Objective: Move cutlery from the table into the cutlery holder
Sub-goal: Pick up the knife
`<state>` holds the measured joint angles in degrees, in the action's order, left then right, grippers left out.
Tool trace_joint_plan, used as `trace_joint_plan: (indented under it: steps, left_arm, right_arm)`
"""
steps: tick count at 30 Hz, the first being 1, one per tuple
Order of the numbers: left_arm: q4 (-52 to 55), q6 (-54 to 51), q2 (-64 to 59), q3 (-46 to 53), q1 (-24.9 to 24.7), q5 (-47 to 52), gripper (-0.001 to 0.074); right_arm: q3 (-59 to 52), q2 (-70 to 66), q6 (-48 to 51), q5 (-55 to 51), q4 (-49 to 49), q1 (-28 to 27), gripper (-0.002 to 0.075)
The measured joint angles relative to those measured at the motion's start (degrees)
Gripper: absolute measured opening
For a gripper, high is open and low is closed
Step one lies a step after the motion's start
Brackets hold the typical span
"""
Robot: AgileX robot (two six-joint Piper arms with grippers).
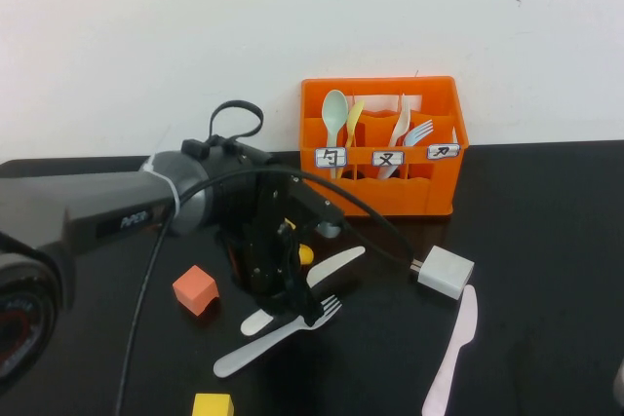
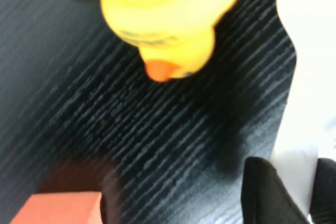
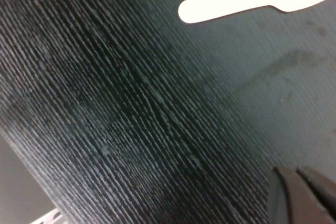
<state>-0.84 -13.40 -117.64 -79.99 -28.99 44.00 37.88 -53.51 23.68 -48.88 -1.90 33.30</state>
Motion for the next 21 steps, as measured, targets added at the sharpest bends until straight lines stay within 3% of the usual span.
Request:
trace_joint_plan:
  steps: [6, 11, 21]
  left_arm:
    - [-3.69, 0.00, 1.02, 0.00, 0.00, 2.37, 0.0150]
    - [-11.41, -2.44, 1.32, 0.00, 0.00, 4.69, 0.0023]
    - [-15.86, -3.36, 1.37, 0.00, 0.00, 6.33, 0.0000]
  right_arm:
    - [0.00, 0.00, 0.00, 0.13, 0.00, 0.00, -0.0002]
    - [0.00, 0.00, 0.00, 0.13, 0.00, 0.00, -0.0002]
    - [0.00, 0.00, -0.27, -0.46, 0.00, 0.00, -0.0002]
